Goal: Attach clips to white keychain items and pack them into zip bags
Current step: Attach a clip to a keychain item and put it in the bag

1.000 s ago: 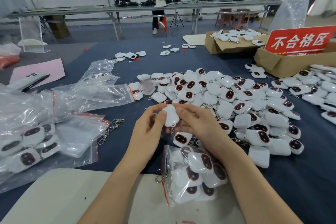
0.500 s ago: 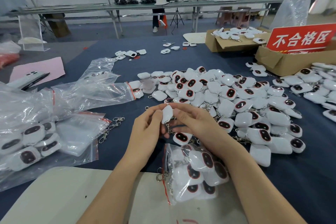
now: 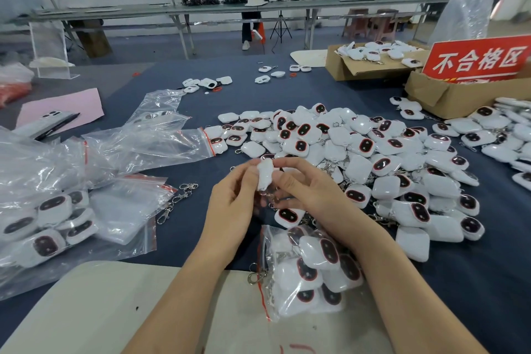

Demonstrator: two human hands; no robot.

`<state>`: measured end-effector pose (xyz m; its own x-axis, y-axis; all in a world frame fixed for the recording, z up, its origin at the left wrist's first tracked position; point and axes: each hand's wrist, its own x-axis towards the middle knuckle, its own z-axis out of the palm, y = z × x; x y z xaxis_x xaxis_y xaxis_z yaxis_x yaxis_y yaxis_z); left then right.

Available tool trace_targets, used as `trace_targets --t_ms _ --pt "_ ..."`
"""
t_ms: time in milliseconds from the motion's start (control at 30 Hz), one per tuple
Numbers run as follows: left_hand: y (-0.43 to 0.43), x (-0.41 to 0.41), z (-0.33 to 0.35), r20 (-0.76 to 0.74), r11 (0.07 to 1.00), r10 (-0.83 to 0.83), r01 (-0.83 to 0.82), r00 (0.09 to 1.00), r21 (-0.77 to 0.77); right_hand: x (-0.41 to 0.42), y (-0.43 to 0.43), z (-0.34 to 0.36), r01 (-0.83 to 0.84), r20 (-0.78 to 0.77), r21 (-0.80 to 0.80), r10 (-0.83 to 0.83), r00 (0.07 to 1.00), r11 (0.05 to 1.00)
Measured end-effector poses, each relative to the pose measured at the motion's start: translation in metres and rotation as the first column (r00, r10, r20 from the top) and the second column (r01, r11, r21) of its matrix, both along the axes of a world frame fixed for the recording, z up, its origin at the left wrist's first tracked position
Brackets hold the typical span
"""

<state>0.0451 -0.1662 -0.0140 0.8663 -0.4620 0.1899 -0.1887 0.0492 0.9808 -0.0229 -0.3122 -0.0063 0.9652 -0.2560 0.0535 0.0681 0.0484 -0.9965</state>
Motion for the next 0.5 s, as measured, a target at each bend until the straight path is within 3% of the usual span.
trace_targets --t_ms 67,200,367,500 --pt "0.0006 0.0010 0.0004 0.074 0.999 0.054 -0.055 0.996 0.000 -0.0004 0.0007 0.0006 0.001 -0.006 -0.022 -0.001 1.000 1.000" --pt "0.0001 -0.0051 0.0024 0.191 0.999 0.012 -0.020 0.981 0.036 -0.0020 0.0025 0.0035 0.020 -0.026 -0.072 -0.022 0.999 0.997" --pt "-0.0013 -0.0072 -0.0008 0.204 0.994 -0.079 0.062 0.976 0.090 -0.0013 0.0049 0.0054 0.052 -0.024 -0.014 -0.052 0.998 0.999" --pt "-0.0036 -0.0062 -0.0008 0.249 0.992 -0.016 -0.015 0.968 0.121 -0.0050 0.0040 0.0059 -0.013 -0.028 0.038 0.014 1.000 0.999"
